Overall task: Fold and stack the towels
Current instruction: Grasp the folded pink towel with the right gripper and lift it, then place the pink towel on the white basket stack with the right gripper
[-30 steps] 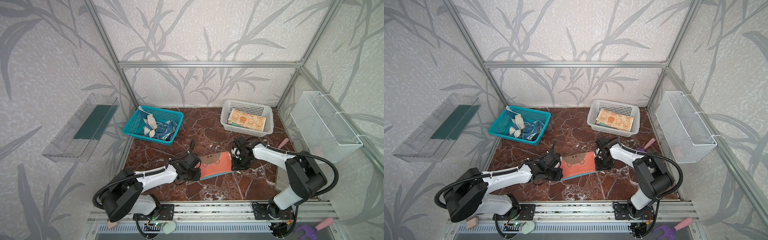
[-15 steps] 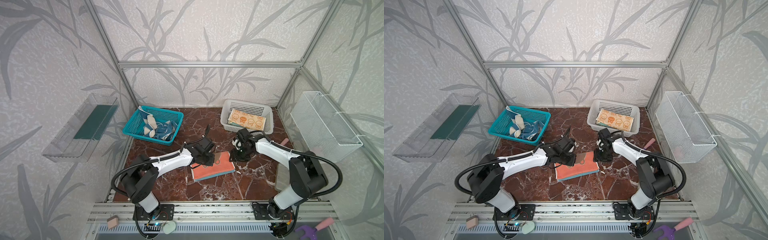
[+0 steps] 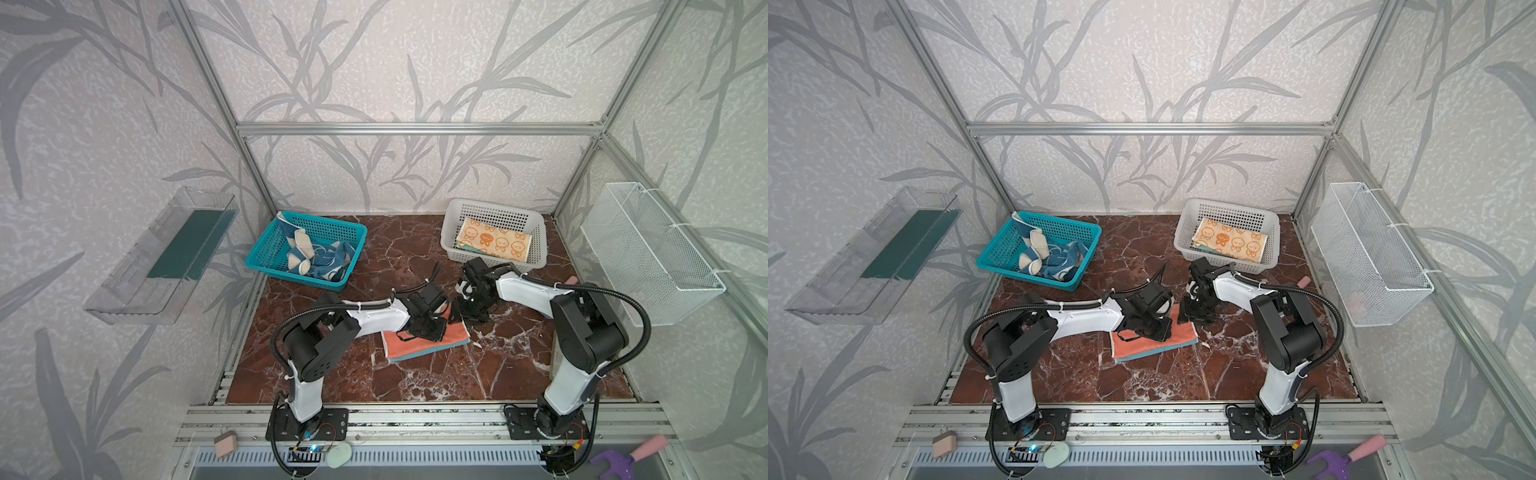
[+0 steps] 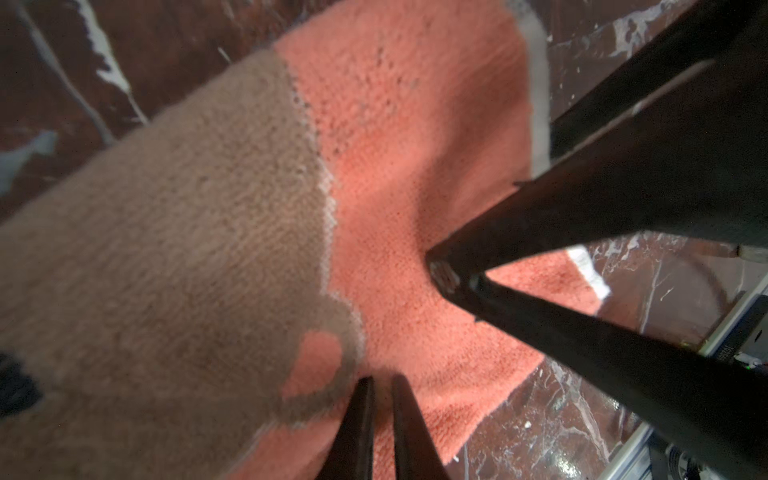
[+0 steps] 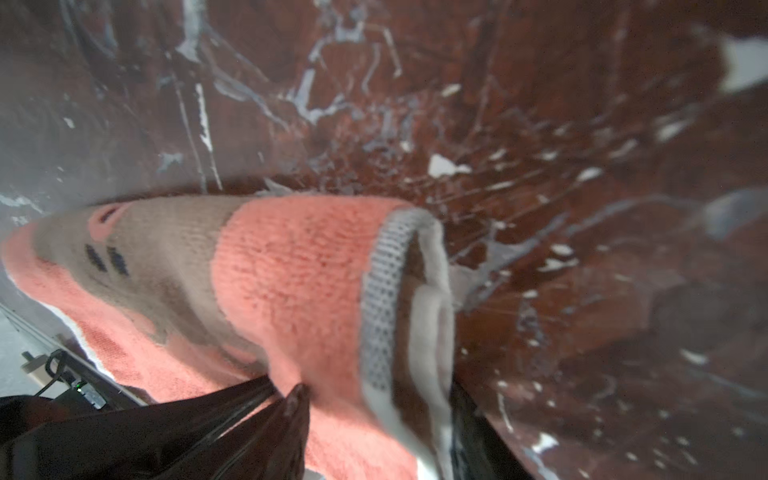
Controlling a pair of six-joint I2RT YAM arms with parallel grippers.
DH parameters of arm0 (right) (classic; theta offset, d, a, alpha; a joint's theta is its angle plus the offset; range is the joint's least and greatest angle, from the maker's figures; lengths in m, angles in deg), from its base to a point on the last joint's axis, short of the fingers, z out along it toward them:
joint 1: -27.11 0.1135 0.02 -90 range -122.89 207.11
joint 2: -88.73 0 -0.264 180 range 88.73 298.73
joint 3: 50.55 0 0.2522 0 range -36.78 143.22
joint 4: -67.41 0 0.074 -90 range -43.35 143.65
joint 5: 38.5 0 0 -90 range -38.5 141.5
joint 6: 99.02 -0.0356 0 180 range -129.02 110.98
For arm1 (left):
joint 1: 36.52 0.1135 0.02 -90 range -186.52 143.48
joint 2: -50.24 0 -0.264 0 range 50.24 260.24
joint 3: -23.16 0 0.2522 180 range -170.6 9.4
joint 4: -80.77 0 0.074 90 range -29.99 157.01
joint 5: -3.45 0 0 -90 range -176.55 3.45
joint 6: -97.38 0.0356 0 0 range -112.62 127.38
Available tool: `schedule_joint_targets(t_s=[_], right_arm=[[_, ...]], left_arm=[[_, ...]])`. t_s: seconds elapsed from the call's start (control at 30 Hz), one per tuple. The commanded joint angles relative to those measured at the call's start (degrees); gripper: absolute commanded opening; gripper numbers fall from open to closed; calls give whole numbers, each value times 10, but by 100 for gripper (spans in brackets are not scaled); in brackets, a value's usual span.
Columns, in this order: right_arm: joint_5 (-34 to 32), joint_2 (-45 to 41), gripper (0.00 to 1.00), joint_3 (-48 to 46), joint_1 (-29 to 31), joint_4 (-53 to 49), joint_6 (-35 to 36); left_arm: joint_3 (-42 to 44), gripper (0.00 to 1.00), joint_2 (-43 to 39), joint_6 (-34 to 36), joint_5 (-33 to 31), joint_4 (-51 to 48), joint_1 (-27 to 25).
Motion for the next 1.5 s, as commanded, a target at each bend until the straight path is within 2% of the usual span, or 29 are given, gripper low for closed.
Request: schedule_joint_targets(t_s=[0.0, 0.2, 0.37, 0.47, 0.6, 0.7, 0.8, 0.93, 1.03, 1.1, 1.17, 1.33, 1.4, 1.47], right_arm=[[4, 33, 39, -7, 11, 10, -20], [-4, 58, 26, 55, 48, -20, -20], [-24, 70, 0, 97, 64, -44, -17], [-45, 69, 0, 145, 64, -72, -3], [-66, 78, 0, 258, 65, -120, 32], [-85, 110, 0, 375, 65, -168, 61], [-116, 163, 0, 535, 62, -230, 98], [-150, 281, 0, 811, 38, -342, 131], [-119, 393, 0, 1044, -2, -415, 107], [-108, 437, 0, 1143, -30, -427, 84], [-99, 431, 0, 1130, -64, -402, 60], [-122, 305, 0, 866, -151, -244, 47], [-126, 272, 0, 798, -185, -204, 39], [-123, 262, 0, 773, -216, -192, 34]], left_arm=[[35, 14, 6, -16, -3, -12, 0], [52, 14, -11, -15, -5, 1, 6], [65, 14, -41, -7, -17, -5, 16], [61, 14, -82, 17, -50, -38, 22], [52, 16, -144, 56, -119, -84, 32], [47, 16, -179, 57, -191, -119, 40], [53, 16, -201, 73, -228, -123, 44], [74, 16, -209, 70, -230, -104, 52], [81, 16, -202, 59, -219, -98, 56], [80, 16, -195, 54, -214, -97, 58], [78, 16, -188, 53, -210, -98, 59], [72, 16, -168, 56, -206, -99, 63], [68, 16, -160, 60, -204, -105, 64], [64, 16, -153, 63, -203, -110, 65]])
